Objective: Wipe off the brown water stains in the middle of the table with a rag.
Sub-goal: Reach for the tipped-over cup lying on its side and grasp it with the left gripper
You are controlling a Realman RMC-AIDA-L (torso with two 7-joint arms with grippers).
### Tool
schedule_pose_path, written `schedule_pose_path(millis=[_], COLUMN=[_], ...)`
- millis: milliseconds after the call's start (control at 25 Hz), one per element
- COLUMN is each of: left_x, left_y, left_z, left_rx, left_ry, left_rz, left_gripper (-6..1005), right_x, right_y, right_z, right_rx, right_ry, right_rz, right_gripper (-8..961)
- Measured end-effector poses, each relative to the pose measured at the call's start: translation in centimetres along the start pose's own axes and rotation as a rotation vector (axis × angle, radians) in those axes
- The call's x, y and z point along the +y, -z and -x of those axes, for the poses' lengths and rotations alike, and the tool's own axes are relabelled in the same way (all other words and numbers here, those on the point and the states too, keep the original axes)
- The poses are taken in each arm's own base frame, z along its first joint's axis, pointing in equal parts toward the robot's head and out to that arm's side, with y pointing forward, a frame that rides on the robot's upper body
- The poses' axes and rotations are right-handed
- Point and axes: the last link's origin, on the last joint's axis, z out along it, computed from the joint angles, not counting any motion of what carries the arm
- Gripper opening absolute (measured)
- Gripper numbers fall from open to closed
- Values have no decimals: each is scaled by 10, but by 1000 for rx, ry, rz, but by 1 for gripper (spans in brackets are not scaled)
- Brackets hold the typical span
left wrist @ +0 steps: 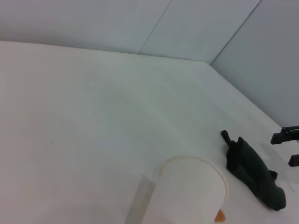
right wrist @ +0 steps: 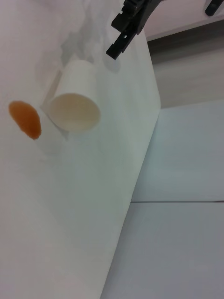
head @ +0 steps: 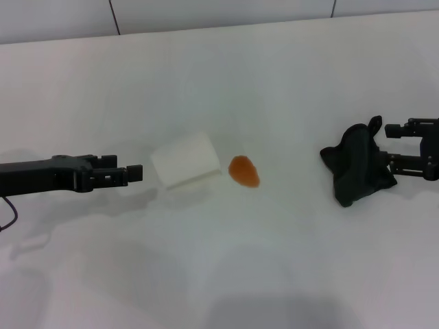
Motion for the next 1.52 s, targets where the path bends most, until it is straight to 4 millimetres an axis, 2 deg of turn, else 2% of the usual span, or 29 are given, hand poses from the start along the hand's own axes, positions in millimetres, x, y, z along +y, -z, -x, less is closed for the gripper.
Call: schedule_pose_path(millis=[640, 840, 1000, 1040, 1160, 1520], left_x=[2, 7, 6, 7, 8, 14], left_y=[0, 9, 19, 24, 30, 22], left_z=[1, -5, -15, -25, -37, -72], left_rx=[-6, -95, -145, -176, -214, -374], left_ry=[3, 6, -11, -33, -58, -173], left_rz=[13, 35, -3, -26, -56, -100], left_gripper=[876, 872, 870, 869, 867, 860], right_x=[1, 1, 0, 0, -1, -1], right_y=[-1, 1, 1, 1, 1, 0], right_z=[-2, -1, 0, 0, 1, 3], right_rx=[0, 2, 1, 1, -1, -6], right_ry=[-5, -3, 1, 1, 2, 6], right_rz=[5, 1, 2, 1, 0, 1], right_gripper=[605, 605, 605, 605, 606, 606])
